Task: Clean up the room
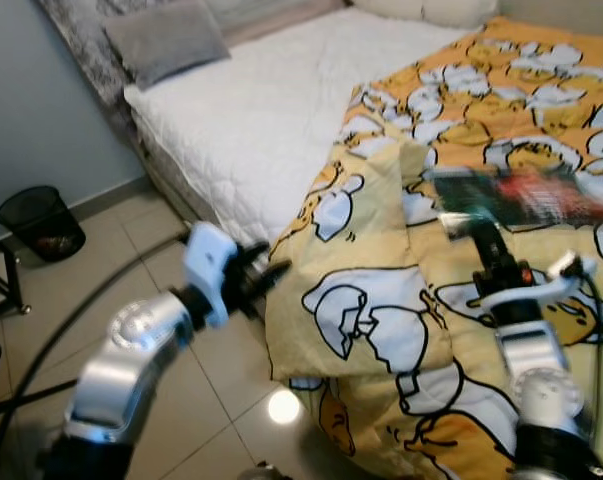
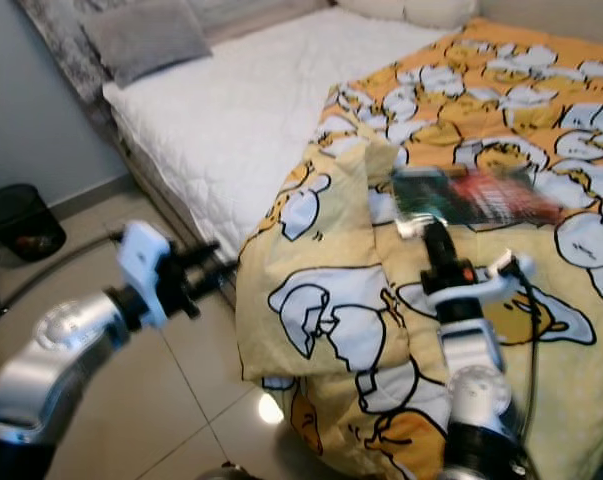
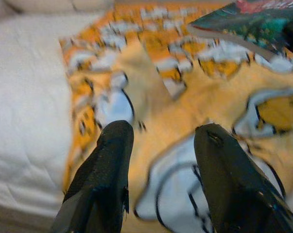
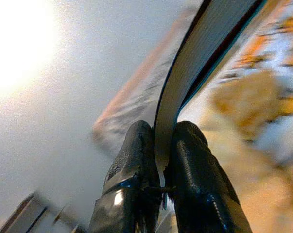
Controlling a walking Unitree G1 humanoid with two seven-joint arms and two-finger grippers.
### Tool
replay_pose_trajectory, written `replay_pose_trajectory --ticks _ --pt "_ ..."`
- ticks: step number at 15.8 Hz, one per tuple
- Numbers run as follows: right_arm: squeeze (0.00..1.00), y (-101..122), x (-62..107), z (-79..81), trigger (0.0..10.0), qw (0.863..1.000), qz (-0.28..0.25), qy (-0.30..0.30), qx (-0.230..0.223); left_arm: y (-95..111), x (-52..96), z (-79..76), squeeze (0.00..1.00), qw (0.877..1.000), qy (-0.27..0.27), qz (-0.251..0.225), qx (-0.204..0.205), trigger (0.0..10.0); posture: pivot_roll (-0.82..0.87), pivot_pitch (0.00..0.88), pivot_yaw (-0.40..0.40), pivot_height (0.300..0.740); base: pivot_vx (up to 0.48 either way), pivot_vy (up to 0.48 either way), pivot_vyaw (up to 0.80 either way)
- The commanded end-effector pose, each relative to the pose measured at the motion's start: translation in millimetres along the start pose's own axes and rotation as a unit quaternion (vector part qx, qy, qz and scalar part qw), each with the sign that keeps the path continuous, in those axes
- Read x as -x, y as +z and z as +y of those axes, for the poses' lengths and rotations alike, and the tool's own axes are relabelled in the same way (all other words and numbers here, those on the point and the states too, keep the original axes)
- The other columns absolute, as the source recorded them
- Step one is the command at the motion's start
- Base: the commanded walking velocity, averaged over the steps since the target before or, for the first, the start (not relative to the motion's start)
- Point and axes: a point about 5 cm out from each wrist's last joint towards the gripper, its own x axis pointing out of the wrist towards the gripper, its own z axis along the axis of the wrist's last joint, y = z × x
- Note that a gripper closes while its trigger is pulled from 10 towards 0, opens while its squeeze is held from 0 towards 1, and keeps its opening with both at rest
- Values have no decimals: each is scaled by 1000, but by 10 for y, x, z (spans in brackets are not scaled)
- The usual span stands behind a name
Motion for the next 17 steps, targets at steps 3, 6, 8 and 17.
replay_pose_trajectory --ticks 3,6,8,17 --pt "0 -50 -42 226 0 989 90 94 64 160 38 301 0 999 40 -33 5 10000 19 0 109 740 0 0 0" --pt "0 -45 -67 164 0 984 125 78 101 192 50 374 0 999 40 -35 8 10000 20 0 112 740 0 0 0" --pt "0 -52 -72 205 0 977 146 98 119 195 40 374 0 998 29 -45 37 10000 20 0 113 740 0 0 0" --pt "0 16 -5 600 0 893 274 309 178 378 73 631 1000 970 -74 -99 209 10000 14 0 131 740 0 0 0"
